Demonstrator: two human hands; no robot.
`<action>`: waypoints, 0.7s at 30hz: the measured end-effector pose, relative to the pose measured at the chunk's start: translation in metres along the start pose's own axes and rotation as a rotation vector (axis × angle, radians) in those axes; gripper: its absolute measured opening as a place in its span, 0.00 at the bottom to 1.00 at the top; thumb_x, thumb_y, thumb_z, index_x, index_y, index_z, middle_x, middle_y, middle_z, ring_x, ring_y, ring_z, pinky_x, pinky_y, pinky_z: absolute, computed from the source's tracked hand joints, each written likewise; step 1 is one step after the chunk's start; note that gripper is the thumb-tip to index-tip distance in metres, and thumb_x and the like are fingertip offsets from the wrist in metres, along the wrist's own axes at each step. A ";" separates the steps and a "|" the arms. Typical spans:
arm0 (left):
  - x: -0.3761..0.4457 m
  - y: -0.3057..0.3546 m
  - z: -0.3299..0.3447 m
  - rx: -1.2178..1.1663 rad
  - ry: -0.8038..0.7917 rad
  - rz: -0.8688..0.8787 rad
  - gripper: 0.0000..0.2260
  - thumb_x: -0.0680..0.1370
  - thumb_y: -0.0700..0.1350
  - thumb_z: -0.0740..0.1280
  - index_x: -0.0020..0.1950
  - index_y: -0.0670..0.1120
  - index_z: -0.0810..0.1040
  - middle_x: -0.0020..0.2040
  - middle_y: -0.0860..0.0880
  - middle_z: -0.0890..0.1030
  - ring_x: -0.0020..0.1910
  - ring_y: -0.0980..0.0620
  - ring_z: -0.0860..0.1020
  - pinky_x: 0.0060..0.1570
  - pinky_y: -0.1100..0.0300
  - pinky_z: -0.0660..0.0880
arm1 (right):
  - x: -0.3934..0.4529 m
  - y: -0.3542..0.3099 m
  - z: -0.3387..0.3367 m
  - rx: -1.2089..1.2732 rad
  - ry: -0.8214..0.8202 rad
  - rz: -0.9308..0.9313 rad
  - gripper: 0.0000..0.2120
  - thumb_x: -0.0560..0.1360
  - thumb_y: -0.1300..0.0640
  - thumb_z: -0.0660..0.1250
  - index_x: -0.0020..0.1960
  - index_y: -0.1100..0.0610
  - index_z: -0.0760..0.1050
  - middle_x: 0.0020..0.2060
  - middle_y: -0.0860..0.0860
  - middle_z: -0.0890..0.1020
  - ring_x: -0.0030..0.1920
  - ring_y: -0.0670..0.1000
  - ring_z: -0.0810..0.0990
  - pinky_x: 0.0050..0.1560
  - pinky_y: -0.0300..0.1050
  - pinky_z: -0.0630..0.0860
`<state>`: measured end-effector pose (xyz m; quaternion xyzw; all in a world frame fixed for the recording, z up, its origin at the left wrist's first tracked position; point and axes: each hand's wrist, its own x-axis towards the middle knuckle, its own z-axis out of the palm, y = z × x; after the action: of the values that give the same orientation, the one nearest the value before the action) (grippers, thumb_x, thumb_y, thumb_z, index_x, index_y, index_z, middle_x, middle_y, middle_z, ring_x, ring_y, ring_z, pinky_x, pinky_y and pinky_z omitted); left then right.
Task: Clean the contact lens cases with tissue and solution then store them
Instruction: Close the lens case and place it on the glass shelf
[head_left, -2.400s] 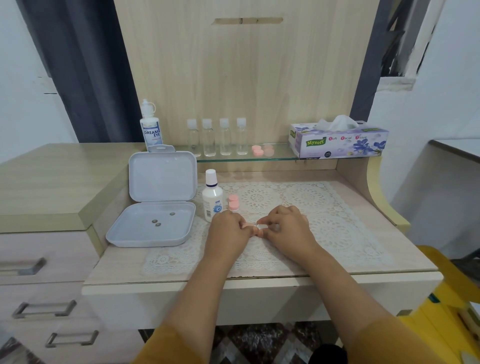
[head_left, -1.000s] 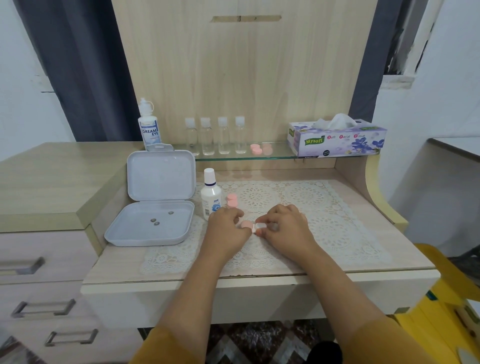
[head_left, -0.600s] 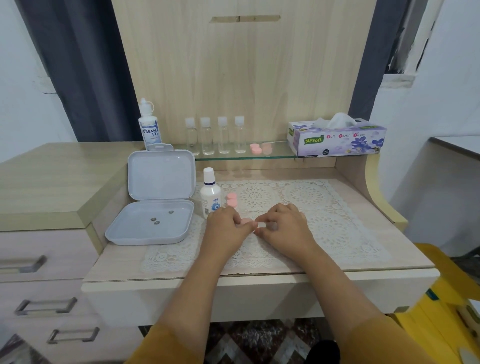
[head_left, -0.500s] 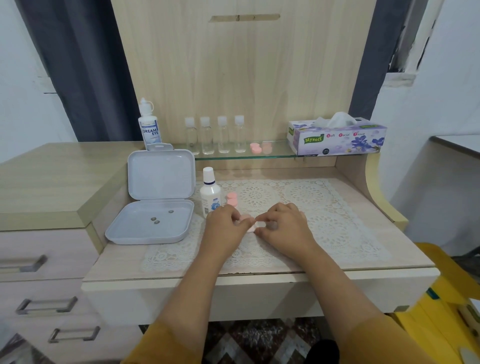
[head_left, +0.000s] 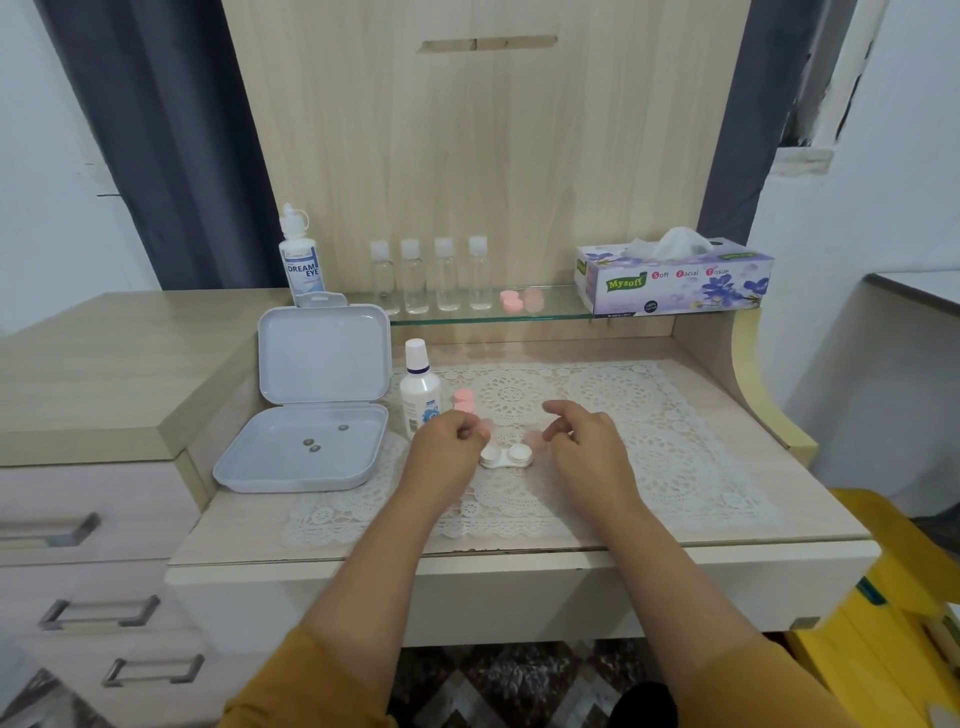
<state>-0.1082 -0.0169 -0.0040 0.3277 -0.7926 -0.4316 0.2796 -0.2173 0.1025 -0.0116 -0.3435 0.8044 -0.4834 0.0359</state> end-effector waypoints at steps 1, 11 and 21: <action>0.001 0.002 -0.001 0.003 -0.022 -0.013 0.08 0.79 0.47 0.65 0.54 0.46 0.78 0.46 0.51 0.78 0.47 0.52 0.76 0.45 0.61 0.72 | 0.001 0.001 0.000 -0.014 0.001 0.019 0.21 0.76 0.63 0.55 0.66 0.49 0.74 0.53 0.51 0.78 0.59 0.47 0.70 0.61 0.47 0.70; 0.015 0.026 0.001 0.400 -0.183 -0.006 0.13 0.81 0.38 0.58 0.64 0.43 0.75 0.56 0.43 0.79 0.51 0.46 0.77 0.48 0.54 0.75 | -0.003 -0.005 -0.002 -0.062 -0.051 -0.009 0.21 0.76 0.63 0.56 0.66 0.50 0.73 0.42 0.38 0.72 0.61 0.48 0.69 0.61 0.45 0.68; 0.022 0.039 0.014 0.512 -0.186 -0.022 0.13 0.79 0.37 0.59 0.62 0.41 0.76 0.55 0.42 0.79 0.53 0.44 0.78 0.52 0.53 0.75 | -0.002 -0.004 -0.002 -0.069 -0.065 -0.023 0.23 0.76 0.63 0.56 0.68 0.49 0.73 0.48 0.41 0.73 0.62 0.48 0.68 0.58 0.41 0.67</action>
<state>-0.1430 -0.0104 0.0269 0.3554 -0.8944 -0.2486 0.1091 -0.2139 0.1039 -0.0077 -0.3695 0.8148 -0.4445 0.0446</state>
